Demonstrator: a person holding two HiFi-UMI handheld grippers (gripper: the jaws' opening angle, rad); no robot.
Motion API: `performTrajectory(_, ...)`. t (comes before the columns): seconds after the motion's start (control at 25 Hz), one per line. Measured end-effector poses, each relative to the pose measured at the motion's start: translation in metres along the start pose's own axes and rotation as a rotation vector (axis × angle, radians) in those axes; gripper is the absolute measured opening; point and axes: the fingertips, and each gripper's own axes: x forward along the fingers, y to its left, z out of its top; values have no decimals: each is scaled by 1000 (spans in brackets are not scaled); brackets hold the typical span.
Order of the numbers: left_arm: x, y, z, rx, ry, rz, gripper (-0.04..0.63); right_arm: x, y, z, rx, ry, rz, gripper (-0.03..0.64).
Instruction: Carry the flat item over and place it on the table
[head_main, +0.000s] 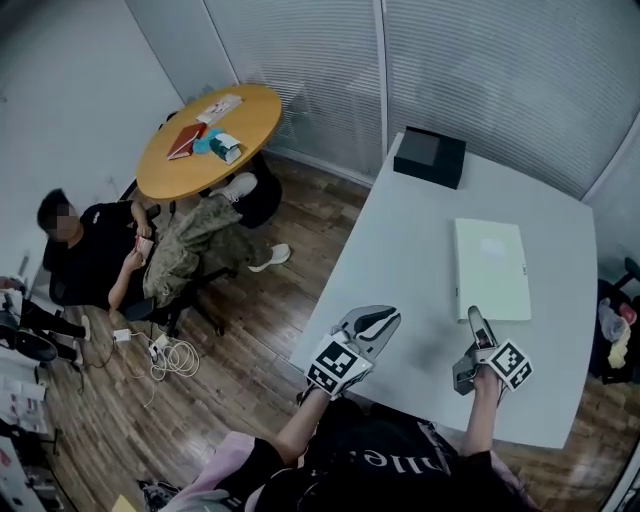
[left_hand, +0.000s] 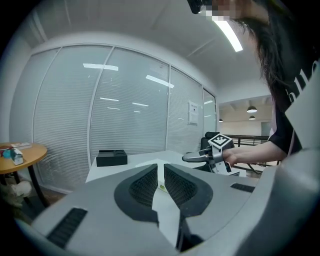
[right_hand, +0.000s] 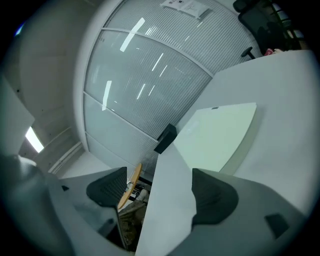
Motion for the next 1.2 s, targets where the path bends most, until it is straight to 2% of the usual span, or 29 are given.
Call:
performTrajectory(0.16,-19,-2,-6,3,0,-28,41,-11,38,-38,-45,45,64,414)
performTrajectory(0.24,-29,0,-6,14,-3,-39,41,-16,53,-54,-37,56,62,399)
performTrajectory(0.28,-35,2,-5,21,-4,-45,41,-17,61,-61,-39,56,61,369)
performTrajectory(0.32,-42,4,-4,28,-4,-51,41,-17,71,-69,-47,54,77,308)
performTrajectory(0.36,-49,6,-4,34,-4,-56,41,-16,84,-77,-61,51,115,247)
performTrajectory(0.44,-66,11,-7,41,-3,-63,41,-12,119,-95,-116,50,249,191)
performTrajectory(0.48,-74,13,-9,43,-3,-65,41,-11,126,-104,-137,51,268,164)
performTrajectory(0.56,-90,17,-15,45,-3,-68,41,-14,125,-121,-138,49,217,138)
performTrajectory(0.72,-127,28,-30,55,20,-68,41,-13,171,-159,-142,25,372,110)
performTrajectory(1.04,-188,34,-48,33,6,-87,41,-35,201,-227,-249,60,321,98)
performTrajectory(1.2,-204,35,-48,20,-18,-87,41,-43,203,-245,-307,87,260,95)
